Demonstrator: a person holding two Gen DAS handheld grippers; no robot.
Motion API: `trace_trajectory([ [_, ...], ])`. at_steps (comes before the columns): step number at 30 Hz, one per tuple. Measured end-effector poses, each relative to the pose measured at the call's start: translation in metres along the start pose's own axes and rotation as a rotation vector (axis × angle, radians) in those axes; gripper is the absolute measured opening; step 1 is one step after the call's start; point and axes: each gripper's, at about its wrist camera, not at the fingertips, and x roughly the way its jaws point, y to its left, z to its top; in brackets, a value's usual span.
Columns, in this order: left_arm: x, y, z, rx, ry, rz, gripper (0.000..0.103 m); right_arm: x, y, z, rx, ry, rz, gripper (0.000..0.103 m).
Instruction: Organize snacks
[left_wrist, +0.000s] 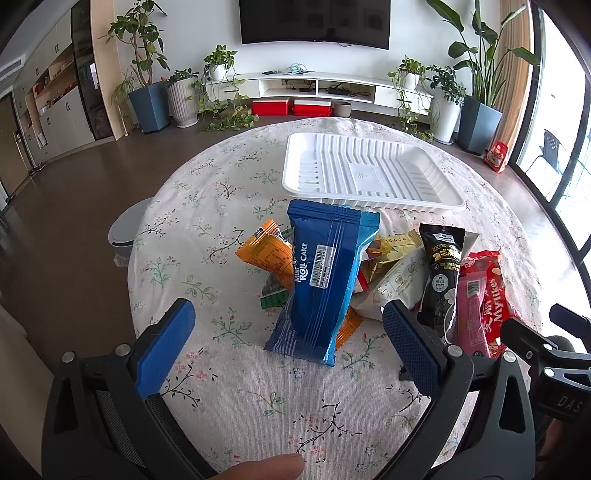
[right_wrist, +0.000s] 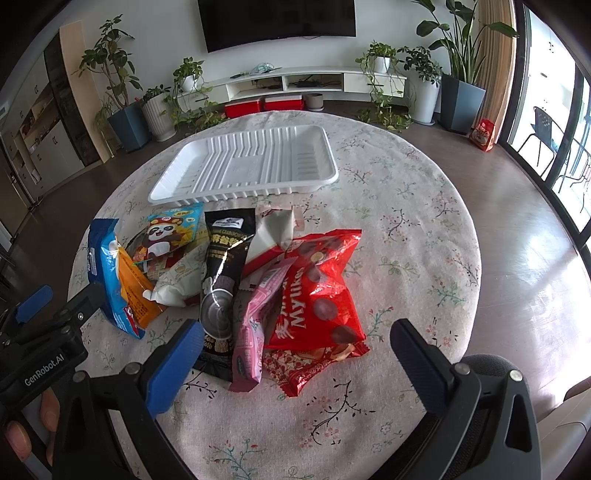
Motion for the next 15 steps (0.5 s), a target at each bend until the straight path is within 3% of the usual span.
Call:
trace_trajectory([
  [15, 0.0001, -0.0001, -0.0001, 0.0, 0.001, 0.0, 0.103, 0.0014, -0.0001, -0.0004, 0.0, 0.003, 0.001, 0.103],
])
